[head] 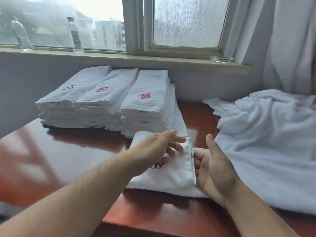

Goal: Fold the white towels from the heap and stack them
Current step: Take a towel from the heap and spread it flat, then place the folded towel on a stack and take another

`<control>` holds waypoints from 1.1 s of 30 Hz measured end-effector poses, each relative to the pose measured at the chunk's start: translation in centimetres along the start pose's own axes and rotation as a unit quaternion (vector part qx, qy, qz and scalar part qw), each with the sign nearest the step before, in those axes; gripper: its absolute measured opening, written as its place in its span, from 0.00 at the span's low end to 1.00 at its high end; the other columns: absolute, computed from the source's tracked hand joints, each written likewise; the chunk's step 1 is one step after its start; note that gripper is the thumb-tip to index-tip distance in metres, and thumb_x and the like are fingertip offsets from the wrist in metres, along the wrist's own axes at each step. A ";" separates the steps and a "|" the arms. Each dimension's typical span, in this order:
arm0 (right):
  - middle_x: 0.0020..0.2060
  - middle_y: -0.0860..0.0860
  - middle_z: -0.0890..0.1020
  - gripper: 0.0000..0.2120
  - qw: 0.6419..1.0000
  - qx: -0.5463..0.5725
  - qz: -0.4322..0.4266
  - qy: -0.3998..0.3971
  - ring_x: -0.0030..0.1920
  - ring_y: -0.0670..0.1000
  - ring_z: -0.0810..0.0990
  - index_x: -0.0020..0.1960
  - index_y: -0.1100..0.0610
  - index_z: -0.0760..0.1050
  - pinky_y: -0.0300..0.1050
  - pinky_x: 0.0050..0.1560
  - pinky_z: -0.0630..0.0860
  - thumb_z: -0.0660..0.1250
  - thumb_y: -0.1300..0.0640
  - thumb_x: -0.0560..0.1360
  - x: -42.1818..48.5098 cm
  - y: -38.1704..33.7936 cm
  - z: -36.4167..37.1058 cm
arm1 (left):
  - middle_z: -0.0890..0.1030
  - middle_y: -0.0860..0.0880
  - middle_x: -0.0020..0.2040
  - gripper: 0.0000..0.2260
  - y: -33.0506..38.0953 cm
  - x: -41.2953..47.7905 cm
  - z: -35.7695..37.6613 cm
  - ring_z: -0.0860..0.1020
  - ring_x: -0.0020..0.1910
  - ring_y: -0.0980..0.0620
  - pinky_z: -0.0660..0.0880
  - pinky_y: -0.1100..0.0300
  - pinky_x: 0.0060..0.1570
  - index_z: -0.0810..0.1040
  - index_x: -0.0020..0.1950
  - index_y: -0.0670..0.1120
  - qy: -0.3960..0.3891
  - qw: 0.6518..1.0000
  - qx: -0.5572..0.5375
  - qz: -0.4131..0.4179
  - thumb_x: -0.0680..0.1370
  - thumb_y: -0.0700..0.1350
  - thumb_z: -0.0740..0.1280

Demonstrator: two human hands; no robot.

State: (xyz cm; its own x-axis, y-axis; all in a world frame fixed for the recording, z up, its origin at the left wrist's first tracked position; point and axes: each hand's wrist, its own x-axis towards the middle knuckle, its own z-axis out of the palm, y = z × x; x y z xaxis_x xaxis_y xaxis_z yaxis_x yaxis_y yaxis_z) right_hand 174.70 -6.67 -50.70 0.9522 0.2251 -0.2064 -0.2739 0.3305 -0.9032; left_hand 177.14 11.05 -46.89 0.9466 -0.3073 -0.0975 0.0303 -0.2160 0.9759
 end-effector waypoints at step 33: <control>0.55 0.62 0.85 0.15 0.944 -0.194 -0.013 0.267 0.55 0.59 0.85 0.62 0.67 0.79 0.51 0.51 0.83 0.67 0.59 0.80 -9.5 -12.7 -19.1 | 0.50 0.59 0.82 0.25 -1.6 3.8 8.2 0.43 0.80 0.56 0.43 0.53 0.78 0.54 0.79 0.66 -0.072 0.840 0.502 0.192 0.81 0.65 0.49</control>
State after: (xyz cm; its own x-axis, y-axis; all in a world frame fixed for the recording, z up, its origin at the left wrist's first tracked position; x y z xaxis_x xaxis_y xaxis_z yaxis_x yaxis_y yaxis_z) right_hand 171.68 -30.55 -44.49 0.9184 -0.3075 -0.2490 -0.2784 -0.0549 -0.9589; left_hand 178.02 2.62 -50.38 0.7741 -0.6262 0.0933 -0.6226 -0.7263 0.2913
